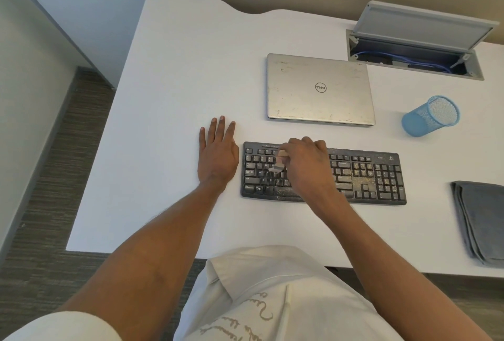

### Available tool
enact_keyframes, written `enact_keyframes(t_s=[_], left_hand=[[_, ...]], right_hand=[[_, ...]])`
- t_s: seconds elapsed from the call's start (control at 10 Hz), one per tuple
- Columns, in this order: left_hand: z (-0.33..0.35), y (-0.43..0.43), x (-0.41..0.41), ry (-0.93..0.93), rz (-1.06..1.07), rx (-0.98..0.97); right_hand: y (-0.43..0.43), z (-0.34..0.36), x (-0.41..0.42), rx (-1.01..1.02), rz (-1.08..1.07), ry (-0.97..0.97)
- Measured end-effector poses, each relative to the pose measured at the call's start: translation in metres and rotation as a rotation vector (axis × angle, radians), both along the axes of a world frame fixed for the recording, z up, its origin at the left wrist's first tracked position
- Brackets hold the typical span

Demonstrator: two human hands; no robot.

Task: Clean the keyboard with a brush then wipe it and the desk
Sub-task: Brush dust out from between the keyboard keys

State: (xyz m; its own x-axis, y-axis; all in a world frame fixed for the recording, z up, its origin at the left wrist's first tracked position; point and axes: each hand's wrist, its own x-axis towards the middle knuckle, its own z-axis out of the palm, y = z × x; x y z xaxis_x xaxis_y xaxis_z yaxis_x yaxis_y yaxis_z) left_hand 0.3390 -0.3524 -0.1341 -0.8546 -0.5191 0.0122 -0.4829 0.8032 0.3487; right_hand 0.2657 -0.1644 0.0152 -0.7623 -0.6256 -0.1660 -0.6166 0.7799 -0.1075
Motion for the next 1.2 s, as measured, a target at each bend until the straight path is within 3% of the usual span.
enact_keyframes(t_s=[0.2,0.4,0.5,0.9,1.0,1.2], left_hand=[[-0.001,0.0,0.0,0.002,-0.001,-0.006],[-0.002,0.0,0.0,0.003,-0.004,-0.006],[-0.002,0.0,0.0,0.006,-0.003,-0.006],[-0.001,0.0,0.0,0.014,0.008,0.007],[-0.001,0.001,0.0,0.017,0.009,0.002],[0.0,0.001,0.0,0.023,0.007,0.005]], right_hand=[[0.017,0.012,-0.005,0.124,-0.062,0.121],[-0.013,0.008,0.007,-0.085,0.005,-0.055],[-0.019,0.003,0.014,-0.082,0.048,-0.064],[0.02,0.015,0.001,0.166,-0.035,0.117],[0.004,0.012,0.005,-0.008,-0.012,-0.035],[-0.009,0.007,0.02,-0.04,0.06,-0.101]])
